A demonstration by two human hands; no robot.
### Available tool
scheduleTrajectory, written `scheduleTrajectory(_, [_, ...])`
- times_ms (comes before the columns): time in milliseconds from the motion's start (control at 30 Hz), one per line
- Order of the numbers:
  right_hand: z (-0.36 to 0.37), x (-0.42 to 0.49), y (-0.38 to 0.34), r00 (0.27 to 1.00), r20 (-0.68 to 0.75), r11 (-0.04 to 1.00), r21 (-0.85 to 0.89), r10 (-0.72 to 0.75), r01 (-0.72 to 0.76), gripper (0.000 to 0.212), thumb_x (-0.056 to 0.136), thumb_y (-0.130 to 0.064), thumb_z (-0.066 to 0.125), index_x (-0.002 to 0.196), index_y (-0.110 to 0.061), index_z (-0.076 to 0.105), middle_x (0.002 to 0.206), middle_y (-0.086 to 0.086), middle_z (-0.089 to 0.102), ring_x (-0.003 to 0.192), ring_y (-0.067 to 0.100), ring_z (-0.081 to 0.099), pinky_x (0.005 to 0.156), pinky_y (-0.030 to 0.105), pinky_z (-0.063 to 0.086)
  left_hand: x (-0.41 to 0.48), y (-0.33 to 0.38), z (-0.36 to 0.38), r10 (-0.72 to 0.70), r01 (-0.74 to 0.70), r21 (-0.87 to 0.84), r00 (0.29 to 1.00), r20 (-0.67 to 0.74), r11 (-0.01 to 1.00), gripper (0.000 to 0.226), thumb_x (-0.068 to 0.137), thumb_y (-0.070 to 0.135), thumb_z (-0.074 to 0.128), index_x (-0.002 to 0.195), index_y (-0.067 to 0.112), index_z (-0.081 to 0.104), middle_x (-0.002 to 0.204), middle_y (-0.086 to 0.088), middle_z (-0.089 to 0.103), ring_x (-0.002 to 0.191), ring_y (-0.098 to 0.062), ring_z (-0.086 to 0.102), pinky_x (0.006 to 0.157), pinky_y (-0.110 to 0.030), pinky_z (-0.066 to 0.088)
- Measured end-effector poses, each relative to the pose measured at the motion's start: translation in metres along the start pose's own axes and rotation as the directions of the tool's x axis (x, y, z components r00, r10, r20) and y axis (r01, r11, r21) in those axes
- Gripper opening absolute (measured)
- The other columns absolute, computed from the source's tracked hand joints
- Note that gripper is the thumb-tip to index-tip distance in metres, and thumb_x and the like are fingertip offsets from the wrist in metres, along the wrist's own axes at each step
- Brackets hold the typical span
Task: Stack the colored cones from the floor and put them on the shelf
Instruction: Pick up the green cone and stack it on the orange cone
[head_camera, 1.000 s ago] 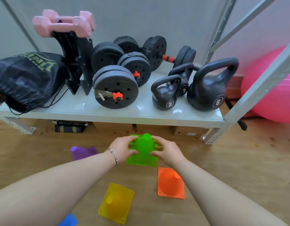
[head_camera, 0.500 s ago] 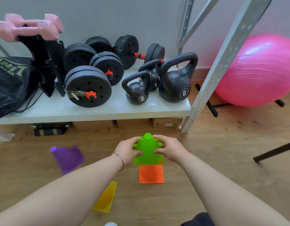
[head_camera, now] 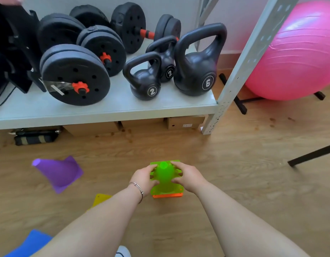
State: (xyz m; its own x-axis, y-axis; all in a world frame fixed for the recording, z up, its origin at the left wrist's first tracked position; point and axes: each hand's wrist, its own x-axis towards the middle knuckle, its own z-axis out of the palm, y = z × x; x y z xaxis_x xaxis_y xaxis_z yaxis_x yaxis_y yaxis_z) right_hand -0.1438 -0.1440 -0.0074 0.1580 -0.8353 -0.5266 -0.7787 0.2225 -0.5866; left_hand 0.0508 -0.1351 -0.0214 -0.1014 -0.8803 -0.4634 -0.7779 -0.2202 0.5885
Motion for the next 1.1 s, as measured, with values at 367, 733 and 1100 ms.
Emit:
scheduleTrajectory(367, [0.039,0.028,0.038,0.999,0.01,0.998,-0.04,0.047,-0.046,0.074,0.079,-0.018,0.076,0.145,-0.028,0.044,0.139,0.002,0.058,0.121,0.021,0.058,0.102,0.025,0.042,0.026,-0.033,0.047,-0.01,0.01,-0.04,1.0,0.02,0.999,0.069,0.074,0.02,0.078,0.136,0.026,0.049,0.127,0.0,0.064,0.112,-0.016,0.063,0.099,-0.032,0.048])
scheduleTrajectory(733, [0.055,0.03,0.052,1.0,-0.018,0.999,0.047,0.025,-0.024,0.077,0.078,-0.013,0.074,0.144,-0.034,0.041,0.138,0.004,0.059,0.12,0.02,0.06,0.103,0.034,0.047,0.029,-0.042,0.055,0.01,-0.009,-0.049,1.0,0.011,0.999,0.065,0.078,0.015,0.075,0.137,0.024,0.049,0.13,-0.002,0.061,0.111,-0.018,0.063,0.098,-0.033,0.049])
scheduleTrajectory(1100, [0.024,0.011,0.015,0.84,-0.441,0.851,-0.523,-0.318,0.047,0.062,0.069,-0.018,0.08,0.126,-0.012,0.058,0.114,0.006,0.067,0.107,0.029,0.063,0.089,0.042,0.053,0.021,-0.017,0.029,0.189,0.007,0.555,0.936,-0.295,0.832,0.064,0.083,0.026,0.064,0.141,0.016,0.036,0.141,-0.009,0.046,0.126,-0.029,0.047,0.102,-0.044,0.042])
